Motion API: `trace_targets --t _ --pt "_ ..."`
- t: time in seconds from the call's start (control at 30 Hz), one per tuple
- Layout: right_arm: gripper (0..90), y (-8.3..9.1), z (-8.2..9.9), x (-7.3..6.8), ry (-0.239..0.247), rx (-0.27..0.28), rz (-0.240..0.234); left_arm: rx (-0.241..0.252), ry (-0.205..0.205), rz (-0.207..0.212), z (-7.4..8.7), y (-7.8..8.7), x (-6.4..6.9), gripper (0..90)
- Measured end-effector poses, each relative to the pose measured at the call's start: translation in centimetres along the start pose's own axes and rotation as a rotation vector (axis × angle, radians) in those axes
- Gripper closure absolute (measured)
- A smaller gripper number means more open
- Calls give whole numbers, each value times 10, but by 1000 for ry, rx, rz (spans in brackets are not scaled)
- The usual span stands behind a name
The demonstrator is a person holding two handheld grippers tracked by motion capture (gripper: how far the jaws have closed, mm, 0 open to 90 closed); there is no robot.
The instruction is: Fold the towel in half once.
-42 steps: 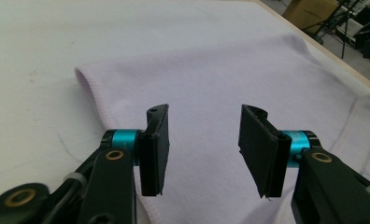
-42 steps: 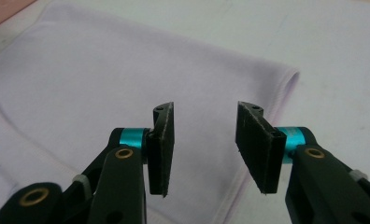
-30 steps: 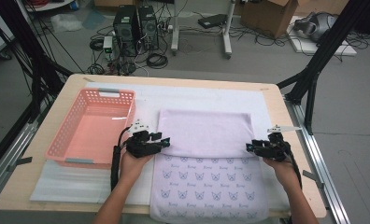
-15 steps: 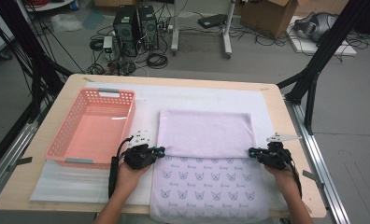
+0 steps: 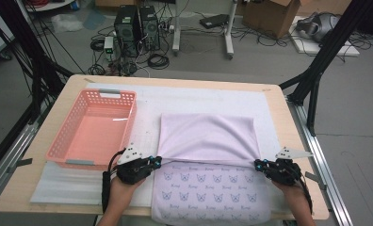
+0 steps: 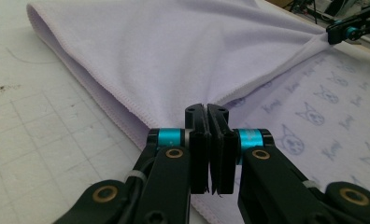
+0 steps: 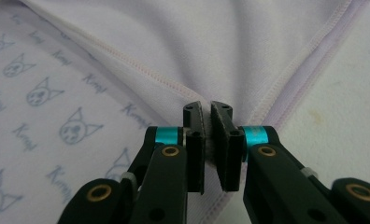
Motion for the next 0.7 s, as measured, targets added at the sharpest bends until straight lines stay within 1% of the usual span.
trace_targets --t 0.07,0.2,0.3,0.4,0.47,0.5,0.57,0.7 --pt "838 4 3 -3 -10 5 -5 5 -6 5 0 4 5 868" --pt "838 14 7 -10 -7 23 -8 13 -7 7 2 12 10 868" --pt "838 21 10 -17 -11 32 -17 17 -5 20 5 20 16 867" --pt "838 26 16 -23 -7 31 -15 17 -15 34 10 27 23 866" --pt "838 31 20 -27 -15 30 -15 17 -21 43 13 30 27 865" --pt "838 33 21 -29 -11 37 -15 19 -18 46 14 32 29 864" --pt "838 38 24 -34 -20 40 -13 20 -12 54 16 36 34 864" --pt "838 48 30 -44 -17 48 -15 18 -13 62 21 44 40 865"
Point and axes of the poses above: each handheld gripper's, and its own axes: y roughly backward along the jaws, z roughly out of its underside, x roughly to its right, the point moved 7 cm from there along -y, roughly forward along the jaws, and after that the axes turned 3 degrees about -z, right-handed, at the moved point
